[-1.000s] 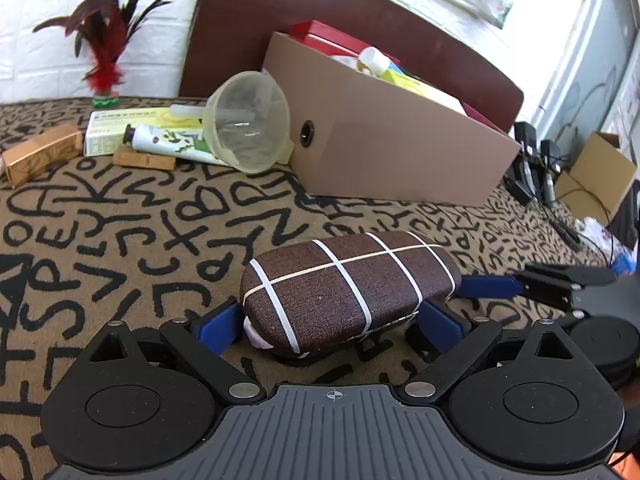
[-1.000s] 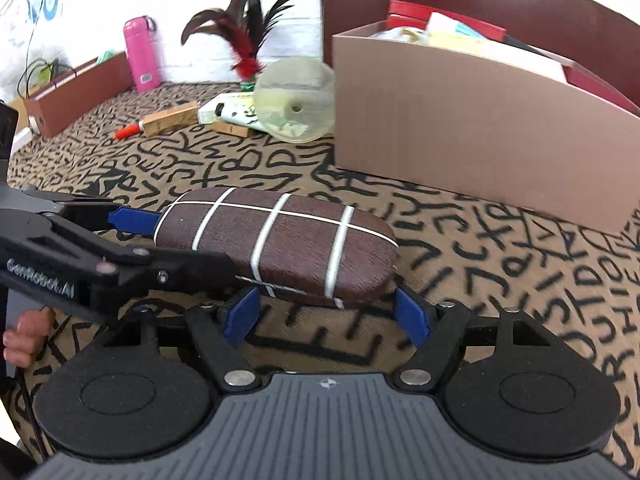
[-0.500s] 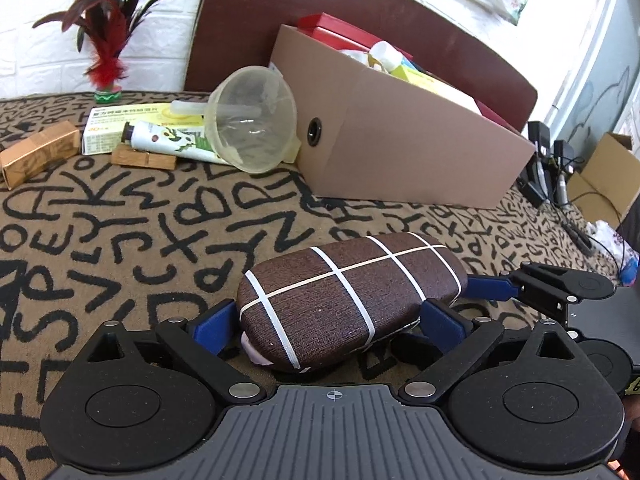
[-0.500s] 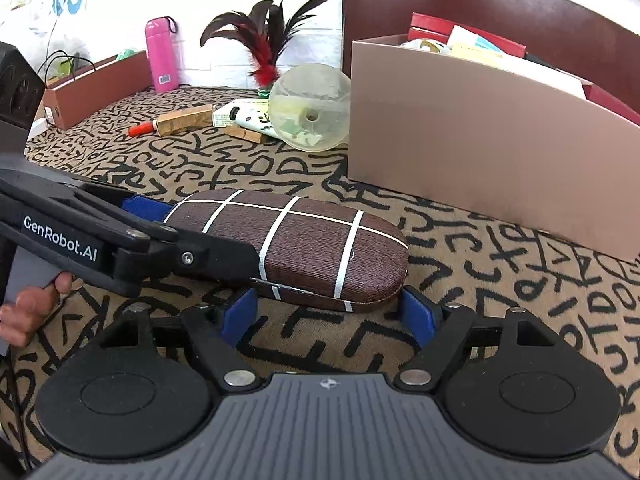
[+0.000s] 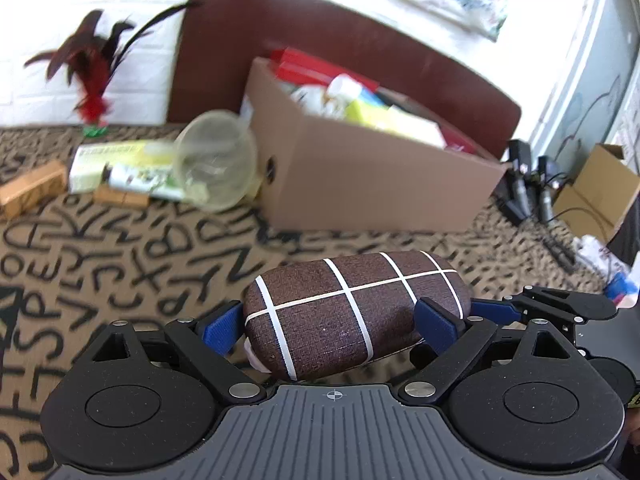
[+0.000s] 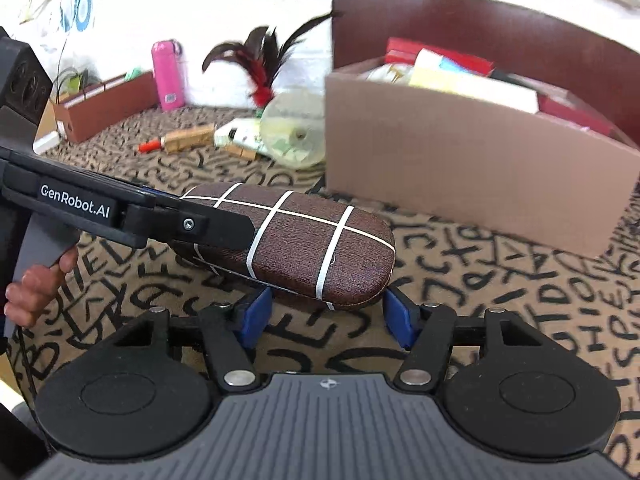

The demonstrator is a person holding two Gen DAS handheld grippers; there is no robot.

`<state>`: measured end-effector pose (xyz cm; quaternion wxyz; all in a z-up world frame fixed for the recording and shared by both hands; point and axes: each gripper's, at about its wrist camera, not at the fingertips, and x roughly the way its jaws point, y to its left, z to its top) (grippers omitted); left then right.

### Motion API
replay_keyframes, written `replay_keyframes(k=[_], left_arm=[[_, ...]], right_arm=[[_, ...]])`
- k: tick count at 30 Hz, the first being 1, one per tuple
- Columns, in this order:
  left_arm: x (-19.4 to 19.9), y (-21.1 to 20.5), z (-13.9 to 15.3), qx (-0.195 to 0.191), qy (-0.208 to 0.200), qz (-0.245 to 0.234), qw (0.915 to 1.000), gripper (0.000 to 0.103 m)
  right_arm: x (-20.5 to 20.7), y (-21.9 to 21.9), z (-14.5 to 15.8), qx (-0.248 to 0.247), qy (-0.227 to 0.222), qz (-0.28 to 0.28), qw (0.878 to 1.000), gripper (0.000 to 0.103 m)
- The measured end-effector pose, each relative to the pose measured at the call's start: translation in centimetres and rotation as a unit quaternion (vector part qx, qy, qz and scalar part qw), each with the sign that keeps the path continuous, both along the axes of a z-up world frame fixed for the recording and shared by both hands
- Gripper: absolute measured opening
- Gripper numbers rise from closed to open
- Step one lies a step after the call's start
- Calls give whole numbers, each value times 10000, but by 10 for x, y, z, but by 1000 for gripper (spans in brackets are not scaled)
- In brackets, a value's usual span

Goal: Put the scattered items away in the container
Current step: 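Carry the glasses case over the cardboard box and lower it in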

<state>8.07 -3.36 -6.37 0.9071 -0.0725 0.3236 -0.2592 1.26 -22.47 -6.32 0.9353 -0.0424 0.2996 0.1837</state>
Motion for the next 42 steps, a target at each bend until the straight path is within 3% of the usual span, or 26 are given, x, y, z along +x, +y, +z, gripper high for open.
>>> replay_keyframes(k=[12,21,30,33,40,42], left_arm=[[45,-57,76,15,-1098,-251,9936,96],[111,-88,108,85,-1283,-295,9913,96],[176,-108,103,260,-1173,-174,9926,96],[192,-111,90,332,-902,-179,9952,95],[182,-119,92,397,-1169,-596,9906,96],[181,-126,93,462,-1191,-665,9896,96]], right_arm=[[28,-49,67,234,-901,-322,9951,66],[87,-81,92,385,-1141,-551,9912,66],[155,-88,96,216,-1073,-619,9921,67],[176,-86,85,36,-925,-682,9934,67],[181,-90,79,-109,-1047,-681,9921,68],[184,-89,77,-155,-995,-627,9929,64]])
